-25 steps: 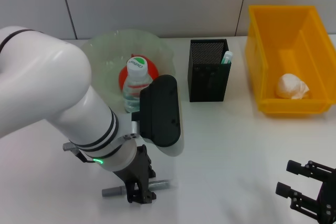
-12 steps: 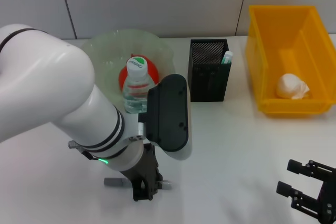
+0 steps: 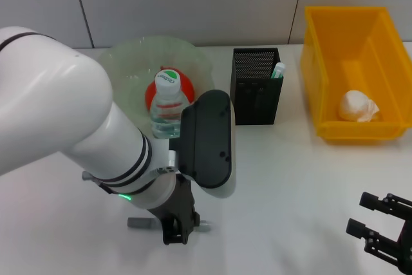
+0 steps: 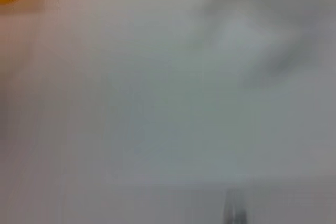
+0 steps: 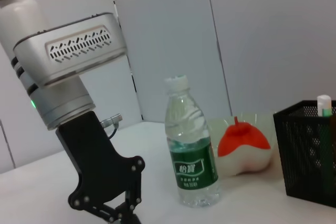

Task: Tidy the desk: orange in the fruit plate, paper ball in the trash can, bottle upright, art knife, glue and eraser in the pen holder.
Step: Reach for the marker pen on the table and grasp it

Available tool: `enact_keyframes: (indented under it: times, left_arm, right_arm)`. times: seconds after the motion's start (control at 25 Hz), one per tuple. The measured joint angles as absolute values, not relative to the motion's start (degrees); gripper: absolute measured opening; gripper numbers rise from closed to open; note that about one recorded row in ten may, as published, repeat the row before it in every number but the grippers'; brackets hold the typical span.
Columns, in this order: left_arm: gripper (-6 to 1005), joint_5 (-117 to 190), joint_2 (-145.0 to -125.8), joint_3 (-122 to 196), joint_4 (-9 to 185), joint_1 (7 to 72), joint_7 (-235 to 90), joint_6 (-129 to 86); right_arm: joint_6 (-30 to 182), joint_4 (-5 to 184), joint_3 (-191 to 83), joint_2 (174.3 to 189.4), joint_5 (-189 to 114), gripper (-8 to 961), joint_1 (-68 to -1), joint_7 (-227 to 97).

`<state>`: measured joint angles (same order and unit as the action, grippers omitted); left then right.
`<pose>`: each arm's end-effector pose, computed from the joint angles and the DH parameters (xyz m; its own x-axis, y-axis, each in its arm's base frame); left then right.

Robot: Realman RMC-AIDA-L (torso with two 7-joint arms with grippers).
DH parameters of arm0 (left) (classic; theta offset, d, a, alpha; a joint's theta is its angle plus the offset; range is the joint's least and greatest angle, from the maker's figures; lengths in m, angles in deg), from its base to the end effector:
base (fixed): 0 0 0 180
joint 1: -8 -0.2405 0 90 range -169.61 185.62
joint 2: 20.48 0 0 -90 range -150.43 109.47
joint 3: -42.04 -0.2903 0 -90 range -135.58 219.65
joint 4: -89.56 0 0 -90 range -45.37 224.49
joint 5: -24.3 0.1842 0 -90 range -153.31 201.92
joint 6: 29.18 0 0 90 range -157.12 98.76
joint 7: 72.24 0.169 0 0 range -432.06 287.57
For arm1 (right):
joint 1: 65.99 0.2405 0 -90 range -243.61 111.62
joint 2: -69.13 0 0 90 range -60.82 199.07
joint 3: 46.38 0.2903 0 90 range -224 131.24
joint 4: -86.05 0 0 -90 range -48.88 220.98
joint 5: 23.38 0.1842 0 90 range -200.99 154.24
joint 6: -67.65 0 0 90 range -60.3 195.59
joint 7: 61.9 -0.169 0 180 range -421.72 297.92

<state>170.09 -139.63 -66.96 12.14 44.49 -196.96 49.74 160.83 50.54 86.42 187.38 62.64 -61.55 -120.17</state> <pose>-0.1892 0.3158 -0.1177 0.8618 -0.1046 -0.4964 -0.1624 -0.9839 -0.0745 0.3430 0.2091 -0.0212 0.7190 -0.2496 -0.6486 -0.5499 -0.7750 -0.3114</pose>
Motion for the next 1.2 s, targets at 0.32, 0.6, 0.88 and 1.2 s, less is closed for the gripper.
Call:
enact_keyframes:
  times: [0.32, 0.6, 0.88, 1.2]
  left_arm:
    - [65, 171.67, -139.64, -67.65, 10.97, 43.8, -197.33, 50.15]
    - [155, 171.76, -139.66, -67.98, 13.86, 44.53, -197.86, 49.62]
    - [256, 171.73, -139.66, -68.05, 13.98, 44.6, -197.7, 49.37]
    - [265, 171.84, -139.66, -68.43, 14.05, 44.47, -197.33, 49.56]
  right_arm:
    - [161.37, 50.73, 86.69, 187.17, 62.57, 587, -61.41, -120.17]
    - [161.46, 50.89, 86.68, 187.09, 62.53, 587, -61.18, -120.18]
    - [161.76, 50.89, 86.69, 187.15, 62.49, 587, -61.07, -120.17]
    - [161.97, 50.9, 86.68, 187.16, 62.49, 587, -60.99, -120.24]
